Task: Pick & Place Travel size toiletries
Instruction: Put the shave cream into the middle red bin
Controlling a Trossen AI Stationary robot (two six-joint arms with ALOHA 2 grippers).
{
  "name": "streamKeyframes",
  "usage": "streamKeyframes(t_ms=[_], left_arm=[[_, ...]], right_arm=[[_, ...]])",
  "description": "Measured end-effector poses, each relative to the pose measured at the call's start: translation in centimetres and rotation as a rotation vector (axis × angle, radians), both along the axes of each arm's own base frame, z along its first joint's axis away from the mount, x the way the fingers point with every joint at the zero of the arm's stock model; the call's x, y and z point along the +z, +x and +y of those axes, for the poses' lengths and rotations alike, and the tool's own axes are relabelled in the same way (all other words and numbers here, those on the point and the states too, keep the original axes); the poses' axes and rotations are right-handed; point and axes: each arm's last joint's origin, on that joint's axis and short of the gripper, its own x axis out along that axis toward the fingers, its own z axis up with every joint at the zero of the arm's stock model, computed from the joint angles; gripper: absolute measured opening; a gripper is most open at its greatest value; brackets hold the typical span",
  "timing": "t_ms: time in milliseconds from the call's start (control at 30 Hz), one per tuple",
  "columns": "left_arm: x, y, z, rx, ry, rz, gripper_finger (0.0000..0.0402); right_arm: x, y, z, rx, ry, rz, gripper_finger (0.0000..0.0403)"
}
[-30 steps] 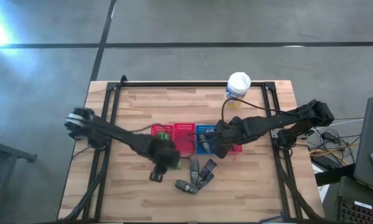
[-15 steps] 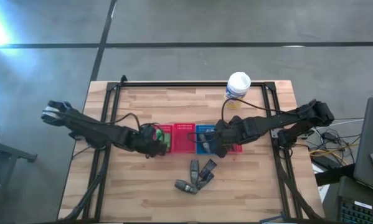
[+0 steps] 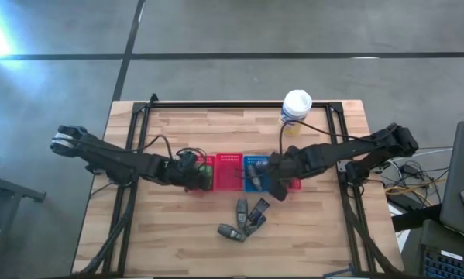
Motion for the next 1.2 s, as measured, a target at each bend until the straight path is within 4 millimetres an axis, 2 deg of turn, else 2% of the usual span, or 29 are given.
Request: streamKeyframes(t_ms=[100, 200, 300, 433, 567, 767, 1000, 1200], left_arm=[[1.2, 0.6, -1.0, -0.347, 0.148, 0.029, 0.0296], [1.5, 0.5, -2.1, -0.675, 0.264, 0.065, 0.0291], [1.1, 0.2, -2.7, -0.837, 0.323, 0.091, 0.0291], [0.3, -0.1, -2.7, -0.877, 0.328, 0.127, 0.0292], [-0.2, -0.4, -2.6, -0.876, 0.321, 0.152, 0.0289], [-0.2, -0.4, -2.6, -0.889, 0.331, 0.157, 0.0287], [-0.2, -0.4, -2.6, -0.93, 0.365, 0.164, 0.0287], [-0.2, -0.4, -2.7, -0.982, 0.379, 0.166, 0.0287]], right_arm=[[0.0, -0.3, 1.2, 0.187, 0.003, 0.028, 0.0343], [-0.3, -0.6, 2.8, 0.407, -0.045, 0.055, 0.0335], [-0.7, -0.9, 4.3, 0.639, -0.095, 0.055, 0.0327], [-1.7, -1.0, 6.0, 0.854, -0.146, 0.0, 0.0316], [-3.0, -1.1, 7.7, 0.96, -0.062, -0.108, 0.0303], [-5.3, -1.0, 10.2, 1.061, -0.064, -0.184, 0.0283], [-8.3, 1.8, 12.2, 1.041, -0.056, -0.101, 0.0255], [-9.4, 3.9, 13.1, 0.962, -0.139, 0.007, 0.0232]])
